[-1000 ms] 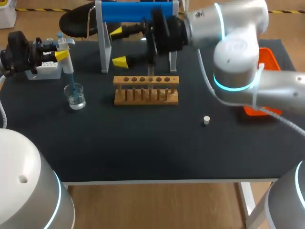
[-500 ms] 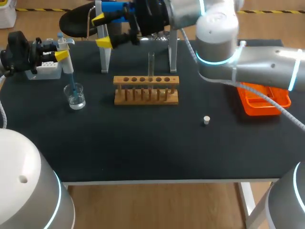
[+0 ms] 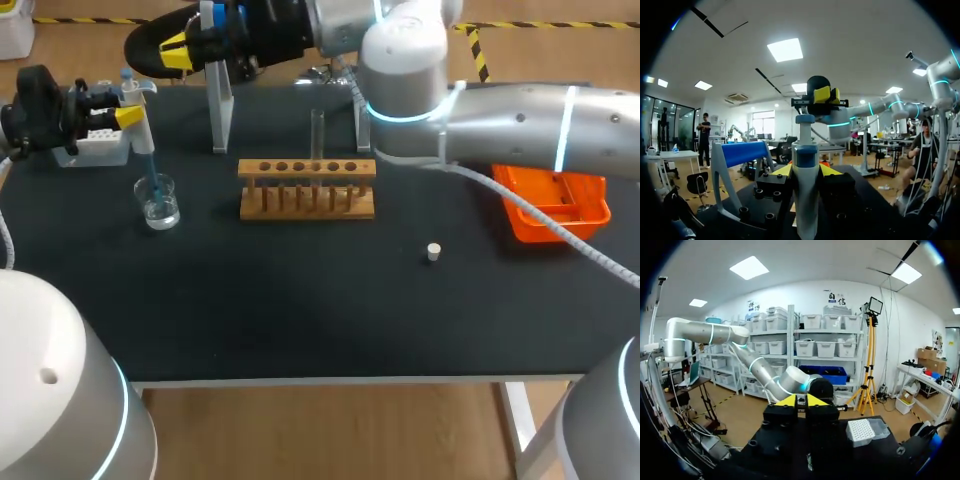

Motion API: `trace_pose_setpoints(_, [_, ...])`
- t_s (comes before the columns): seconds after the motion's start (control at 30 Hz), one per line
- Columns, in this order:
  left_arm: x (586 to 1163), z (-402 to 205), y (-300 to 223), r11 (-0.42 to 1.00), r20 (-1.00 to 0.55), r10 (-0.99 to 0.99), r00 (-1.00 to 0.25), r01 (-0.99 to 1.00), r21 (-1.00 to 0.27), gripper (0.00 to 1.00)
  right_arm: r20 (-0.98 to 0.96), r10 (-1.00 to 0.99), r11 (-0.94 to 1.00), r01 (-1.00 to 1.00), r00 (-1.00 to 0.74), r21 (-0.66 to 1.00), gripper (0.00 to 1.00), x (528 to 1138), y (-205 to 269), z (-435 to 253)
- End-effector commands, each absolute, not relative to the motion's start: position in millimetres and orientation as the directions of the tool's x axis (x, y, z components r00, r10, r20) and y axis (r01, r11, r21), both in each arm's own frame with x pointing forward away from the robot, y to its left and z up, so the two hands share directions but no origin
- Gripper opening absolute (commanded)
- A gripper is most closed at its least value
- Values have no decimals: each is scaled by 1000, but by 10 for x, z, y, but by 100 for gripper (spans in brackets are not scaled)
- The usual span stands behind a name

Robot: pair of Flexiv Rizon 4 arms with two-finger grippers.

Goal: Invert the test tube, pick up the pipette, mount the tip to pipette, aspirate from beaker and dispense into the tube, eject the tip, return the pipette, and cap with the stopper.

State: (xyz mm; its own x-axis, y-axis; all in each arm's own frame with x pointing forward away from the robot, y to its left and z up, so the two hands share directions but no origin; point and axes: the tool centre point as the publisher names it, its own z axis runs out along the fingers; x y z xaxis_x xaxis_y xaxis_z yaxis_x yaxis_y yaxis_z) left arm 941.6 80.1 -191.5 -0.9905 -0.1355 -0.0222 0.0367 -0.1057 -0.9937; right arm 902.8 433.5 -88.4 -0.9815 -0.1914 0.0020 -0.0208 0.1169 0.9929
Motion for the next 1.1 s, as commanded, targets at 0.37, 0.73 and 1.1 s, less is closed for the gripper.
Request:
trace_pose_setpoints(0.37, [9423,-1918,812,-106,-24,-131,-991,38,-994,0,-30,-127,61,-38,-991,997,0,9157,4770,-1047])
trace_pose_setpoints(0.73, [9423,-1918,812,-106,-24,-131,-991,38,-994,0,-26,-94,18,-28,-995,999,0,9229,4903,-1099])
trace_pose_setpoints(1.1, [9423,-1918,812,-106,-24,-131,-991,38,-994,0,-43,-69,17,-44,-997,999,0,9304,5044,-1104])
